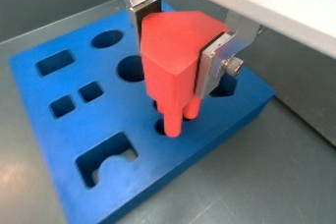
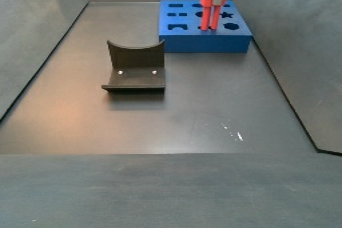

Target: Insert the 3 prong object.

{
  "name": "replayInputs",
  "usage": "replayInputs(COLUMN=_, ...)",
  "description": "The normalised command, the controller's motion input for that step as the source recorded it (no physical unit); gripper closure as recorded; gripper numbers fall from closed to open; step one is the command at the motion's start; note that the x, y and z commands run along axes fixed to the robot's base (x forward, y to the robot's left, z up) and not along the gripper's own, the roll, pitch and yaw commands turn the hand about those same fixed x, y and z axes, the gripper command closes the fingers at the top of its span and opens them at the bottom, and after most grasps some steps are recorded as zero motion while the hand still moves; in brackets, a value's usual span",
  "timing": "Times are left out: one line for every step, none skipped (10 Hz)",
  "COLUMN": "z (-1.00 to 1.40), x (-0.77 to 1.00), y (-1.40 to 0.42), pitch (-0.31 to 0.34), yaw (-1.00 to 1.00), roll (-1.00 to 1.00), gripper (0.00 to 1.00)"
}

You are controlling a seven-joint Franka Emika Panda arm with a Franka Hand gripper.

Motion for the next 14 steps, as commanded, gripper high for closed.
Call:
replayInputs(z=-0.18, x=0.09, y=-0.06, pitch=-0.013, yaw=-0.44, roll=-0.02, gripper=1.0)
replayInputs(z=-0.19, x=0.28, y=-0.07, pitch=0.0, yaw=-0.65, roll=0.0, gripper=1.0)
replayInputs(z=-0.23, x=0.3, y=-0.04, pitch=0.0, yaw=-0.69, roll=-0.01, gripper=1.0)
replayInputs(z=-0.26, x=0.32, y=-0.02, pitch=0.0, yaw=-0.6, roll=0.0, gripper=1.0)
replayInputs(z=-0.32, x=0.18, y=0.0, pitch=0.0, yaw=-0.47, roll=0.0, gripper=1.0)
replayInputs(z=-0.43, x=0.0, y=0.0, pitch=0.0, yaw=-0.15, roll=0.0, gripper=1.0)
replayInputs(z=-0.46, x=0.0, y=0.0, pitch=-0.021, yaw=0.0, roll=0.0, gripper=1.0)
replayInputs(z=-0.52, x=-0.03, y=0.0, pitch=-0.066, yaw=0.01, roll=0.07, gripper=1.0)
replayInputs(z=-0.55, x=-0.03, y=0.0, pitch=-0.079, yaw=0.03, roll=0.1, gripper=1.0)
replayInputs(z=-0.5, x=-0.01, y=-0.01, pitch=-0.051, yaw=0.01, roll=0.14, gripper=1.0)
replayInputs(z=-0.42, x=0.0, y=-0.07, pitch=0.0, yaw=0.0, roll=0.22, gripper=1.0)
replayInputs(z=-0.45, x=-0.05, y=-0.09, pitch=-0.039, yaw=0.0, roll=0.25, gripper=1.0)
replayInputs(z=-0.47, x=-0.09, y=-0.1, pitch=-0.094, yaw=0.0, roll=0.25, gripper=1.0)
replayInputs(z=-0.37, x=0.0, y=0.0, pitch=-0.124, yaw=0.05, roll=0.08, gripper=1.0)
